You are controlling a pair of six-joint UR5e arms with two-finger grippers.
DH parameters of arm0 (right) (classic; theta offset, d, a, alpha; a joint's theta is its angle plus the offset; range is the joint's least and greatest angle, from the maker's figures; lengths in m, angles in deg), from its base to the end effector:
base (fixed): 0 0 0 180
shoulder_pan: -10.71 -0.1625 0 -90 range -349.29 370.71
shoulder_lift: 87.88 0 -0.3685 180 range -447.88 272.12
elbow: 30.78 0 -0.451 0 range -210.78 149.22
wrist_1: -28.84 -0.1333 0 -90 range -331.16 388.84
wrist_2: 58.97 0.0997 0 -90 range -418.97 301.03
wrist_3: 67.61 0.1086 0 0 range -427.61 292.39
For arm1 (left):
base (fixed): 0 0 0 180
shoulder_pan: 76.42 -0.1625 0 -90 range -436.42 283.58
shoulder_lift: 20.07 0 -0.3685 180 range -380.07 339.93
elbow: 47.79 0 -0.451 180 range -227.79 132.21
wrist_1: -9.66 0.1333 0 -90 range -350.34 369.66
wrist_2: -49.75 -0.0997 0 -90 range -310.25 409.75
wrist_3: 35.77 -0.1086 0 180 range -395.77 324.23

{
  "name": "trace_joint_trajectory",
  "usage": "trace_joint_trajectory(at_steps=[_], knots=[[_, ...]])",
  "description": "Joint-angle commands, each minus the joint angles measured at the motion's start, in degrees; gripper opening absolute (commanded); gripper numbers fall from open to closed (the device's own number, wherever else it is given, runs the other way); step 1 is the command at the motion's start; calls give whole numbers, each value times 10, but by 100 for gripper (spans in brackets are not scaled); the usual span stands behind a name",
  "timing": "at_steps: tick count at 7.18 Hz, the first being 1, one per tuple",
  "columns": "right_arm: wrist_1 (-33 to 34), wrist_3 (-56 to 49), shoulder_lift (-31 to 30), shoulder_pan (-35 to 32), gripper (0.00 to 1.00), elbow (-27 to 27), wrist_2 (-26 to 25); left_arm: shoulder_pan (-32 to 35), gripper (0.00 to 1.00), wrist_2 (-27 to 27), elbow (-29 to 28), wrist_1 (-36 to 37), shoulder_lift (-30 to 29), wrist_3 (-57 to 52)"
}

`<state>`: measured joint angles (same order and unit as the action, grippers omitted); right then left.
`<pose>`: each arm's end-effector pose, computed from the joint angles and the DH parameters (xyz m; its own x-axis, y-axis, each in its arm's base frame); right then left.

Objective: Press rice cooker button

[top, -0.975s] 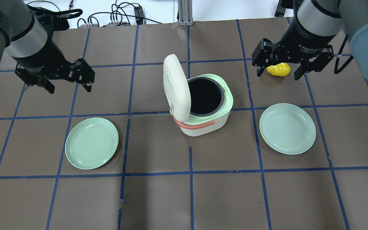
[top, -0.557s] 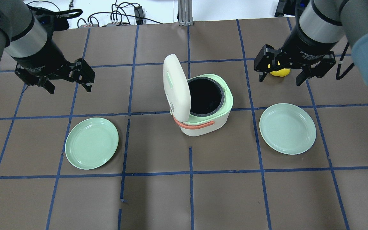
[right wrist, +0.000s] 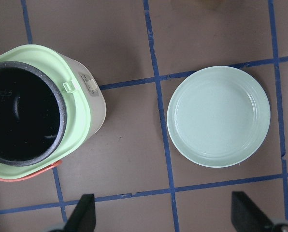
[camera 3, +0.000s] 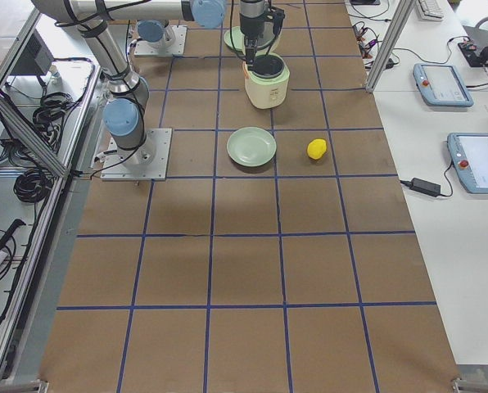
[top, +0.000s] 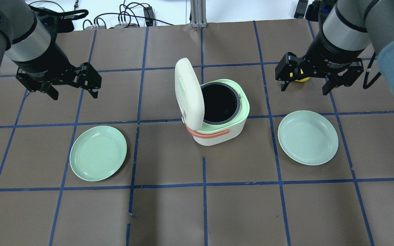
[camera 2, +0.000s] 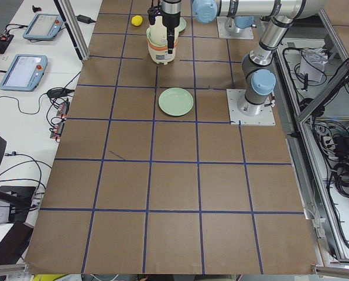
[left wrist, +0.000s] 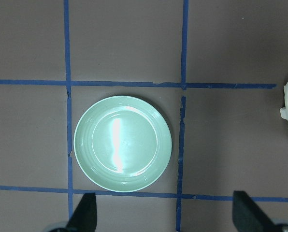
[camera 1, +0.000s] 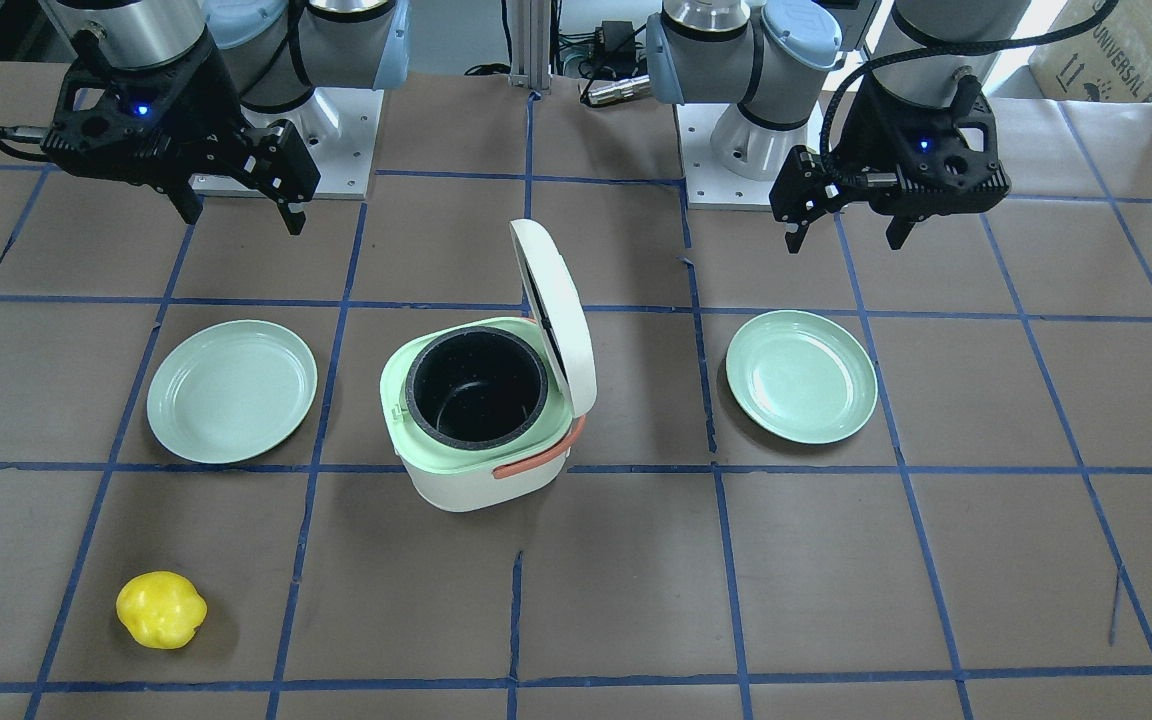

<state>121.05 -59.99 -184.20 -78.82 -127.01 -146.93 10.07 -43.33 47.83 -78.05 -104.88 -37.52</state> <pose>0.1329 -0.5155 0.4250 -0.9894 0.1392 -0.0406 0.1406 0.9894 -0.0351 -0.0953 -0.5276 0.4210 -0.9980 -0.0324 -0.0547 -0.0307 0.9991 -0.0308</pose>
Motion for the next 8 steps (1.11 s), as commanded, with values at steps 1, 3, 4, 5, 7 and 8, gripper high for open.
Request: trace_joint_trajectory(at_steps=[1, 3, 4, 5, 7, 8], knots=[[-5, 2, 3, 0, 99, -4, 2, 0, 100, 0, 0, 0, 0, 0], [-4, 6, 5, -1, 99, 3, 1, 0, 100, 0, 0, 0, 0, 0], [-3, 6, 11, -2, 100, 3, 3, 0, 100, 0, 0, 0, 0, 0], [-1, 6, 25, -2, 99, 10, 5, 0, 100, 0, 0, 0, 0, 0], [0, 6, 26, -2, 100, 0, 3, 0, 100, 0, 0, 0, 0, 0], [3, 6, 29, -3, 100, -1, 8, 0, 100, 0, 0, 0, 0, 0]])
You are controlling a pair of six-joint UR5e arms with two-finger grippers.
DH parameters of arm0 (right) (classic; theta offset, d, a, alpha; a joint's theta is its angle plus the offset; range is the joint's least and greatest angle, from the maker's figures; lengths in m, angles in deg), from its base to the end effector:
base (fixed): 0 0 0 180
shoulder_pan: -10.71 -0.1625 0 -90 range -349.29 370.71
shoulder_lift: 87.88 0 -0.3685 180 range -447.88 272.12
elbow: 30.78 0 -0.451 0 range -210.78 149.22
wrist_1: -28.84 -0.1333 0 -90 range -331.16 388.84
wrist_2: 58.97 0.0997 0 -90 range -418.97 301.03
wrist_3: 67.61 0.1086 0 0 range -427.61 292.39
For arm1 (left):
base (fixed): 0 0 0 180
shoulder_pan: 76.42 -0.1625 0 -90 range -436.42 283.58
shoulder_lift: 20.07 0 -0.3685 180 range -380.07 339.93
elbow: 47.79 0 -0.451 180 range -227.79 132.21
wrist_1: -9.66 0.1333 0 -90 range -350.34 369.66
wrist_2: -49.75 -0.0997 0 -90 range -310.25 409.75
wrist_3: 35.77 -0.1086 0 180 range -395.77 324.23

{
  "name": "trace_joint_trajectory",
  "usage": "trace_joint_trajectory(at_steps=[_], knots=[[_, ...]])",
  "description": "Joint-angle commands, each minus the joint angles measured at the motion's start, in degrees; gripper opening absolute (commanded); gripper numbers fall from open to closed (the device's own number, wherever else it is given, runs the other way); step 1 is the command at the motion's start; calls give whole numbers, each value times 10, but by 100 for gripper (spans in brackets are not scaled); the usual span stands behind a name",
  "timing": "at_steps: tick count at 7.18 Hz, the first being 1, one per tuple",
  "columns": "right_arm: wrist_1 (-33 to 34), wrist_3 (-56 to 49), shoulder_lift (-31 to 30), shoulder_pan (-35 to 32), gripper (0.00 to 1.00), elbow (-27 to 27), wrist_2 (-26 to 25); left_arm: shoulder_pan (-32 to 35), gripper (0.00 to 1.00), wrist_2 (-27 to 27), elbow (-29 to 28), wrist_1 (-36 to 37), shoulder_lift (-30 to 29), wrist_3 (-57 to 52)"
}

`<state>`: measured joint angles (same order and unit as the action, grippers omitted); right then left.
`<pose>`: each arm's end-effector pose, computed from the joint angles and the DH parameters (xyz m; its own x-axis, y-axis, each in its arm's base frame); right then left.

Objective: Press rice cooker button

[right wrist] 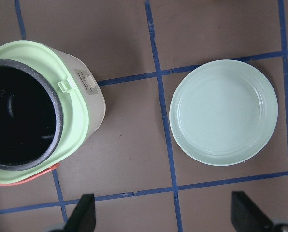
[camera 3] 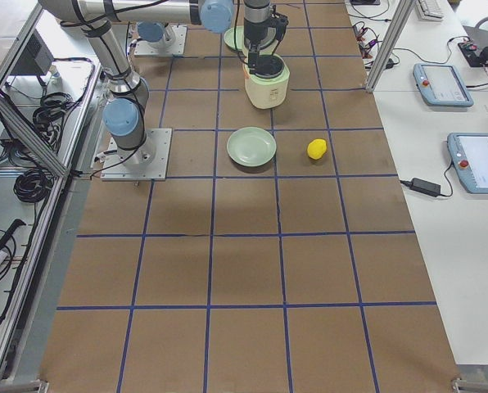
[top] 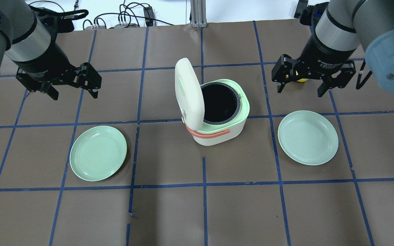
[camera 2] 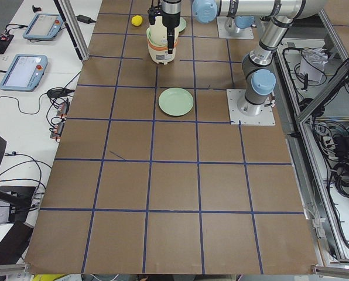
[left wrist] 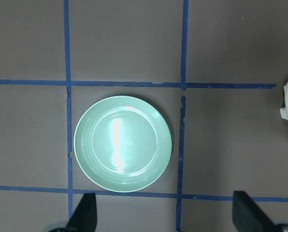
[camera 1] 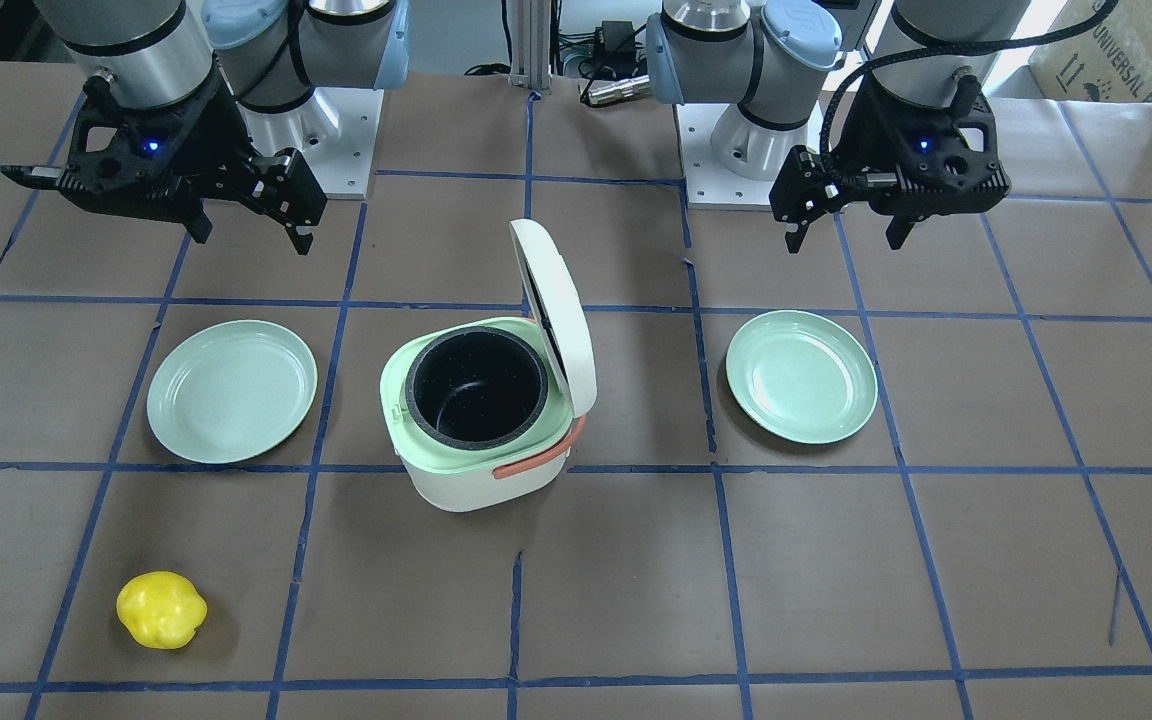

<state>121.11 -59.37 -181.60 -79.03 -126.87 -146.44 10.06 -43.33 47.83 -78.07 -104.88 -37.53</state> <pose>0.1357 -0.5268 0.4029 -0.9881 0.1479 -0.0434 0.1477 0.9890 0.0081 -0.0952 -0.5276 0.4209 -0.9980 -0.0324 -0.0547 -0.0307 0.9991 -0.0304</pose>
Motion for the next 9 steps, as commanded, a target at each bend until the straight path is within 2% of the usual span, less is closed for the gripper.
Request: trace_joint_trajectory(at_steps=[1, 3, 5, 9], knots=[[25, 0, 12, -1, 100, 3, 4, 0, 100, 0, 0, 0, 0, 0], [40, -1, 13, -2, 100, 8, 4, 0, 100, 0, 0, 0, 0, 0], [32, -1, 15, -4, 100, 36, 4, 0, 100, 0, 0, -1, 0, 0], [32, -1, 14, -7, 100, 38, 4, 0, 100, 0, 0, 0, 0, 0]])
